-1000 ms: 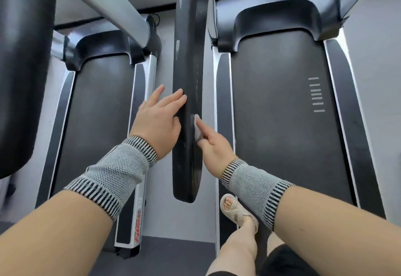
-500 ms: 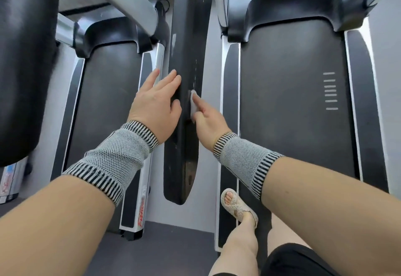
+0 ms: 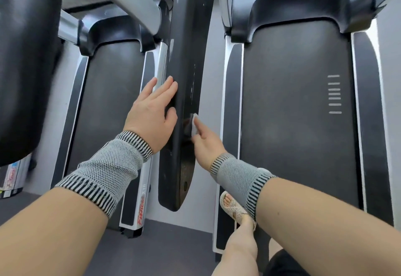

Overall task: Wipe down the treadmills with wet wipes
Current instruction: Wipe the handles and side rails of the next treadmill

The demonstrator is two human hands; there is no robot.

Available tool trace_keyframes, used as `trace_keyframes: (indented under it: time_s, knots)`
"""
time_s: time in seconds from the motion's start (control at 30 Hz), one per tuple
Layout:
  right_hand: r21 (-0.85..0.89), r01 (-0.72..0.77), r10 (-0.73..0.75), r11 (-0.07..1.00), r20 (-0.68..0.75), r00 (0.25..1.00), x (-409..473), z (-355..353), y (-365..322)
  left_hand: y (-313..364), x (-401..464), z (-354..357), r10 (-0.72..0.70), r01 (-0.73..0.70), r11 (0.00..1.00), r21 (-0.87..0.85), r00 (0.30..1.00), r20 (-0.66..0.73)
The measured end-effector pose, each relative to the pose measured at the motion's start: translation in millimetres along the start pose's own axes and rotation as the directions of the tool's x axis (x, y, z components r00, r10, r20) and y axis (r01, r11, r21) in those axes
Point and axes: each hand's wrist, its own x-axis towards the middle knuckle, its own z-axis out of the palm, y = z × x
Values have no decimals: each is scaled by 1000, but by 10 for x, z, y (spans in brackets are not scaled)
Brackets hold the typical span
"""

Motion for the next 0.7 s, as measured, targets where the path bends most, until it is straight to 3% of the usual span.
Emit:
trace_keyframes:
  time_s: [0.1,0.27,0.33,0.43,0.6,0.7]
  knots:
    - [-20,50,-51,999,-37,998,191,-107,-192,0,12,11,-6,6,1000,-9,1000,3]
    - [-43,182,-179,982,74,981,-149,-27,-173,11,6,-8,-35,35,999,-18,999,18]
    - [-68,220,-217,973,52,975,-38,-84,-256,15,12,-17,-32,32,999,-14,999,25]
    - [-76,192,-193,978,-5,981,192,-199,-443,27,11,-15,-39,39,999,-12,998,41]
    - [-122,237,-225,964,105,969,-237,-112,-360,18,1,-14,-40,41,999,-18,998,42]
    - [-135,237,-233,962,46,971,9,-187,-463,17,8,-18,-36,37,999,-24,999,41]
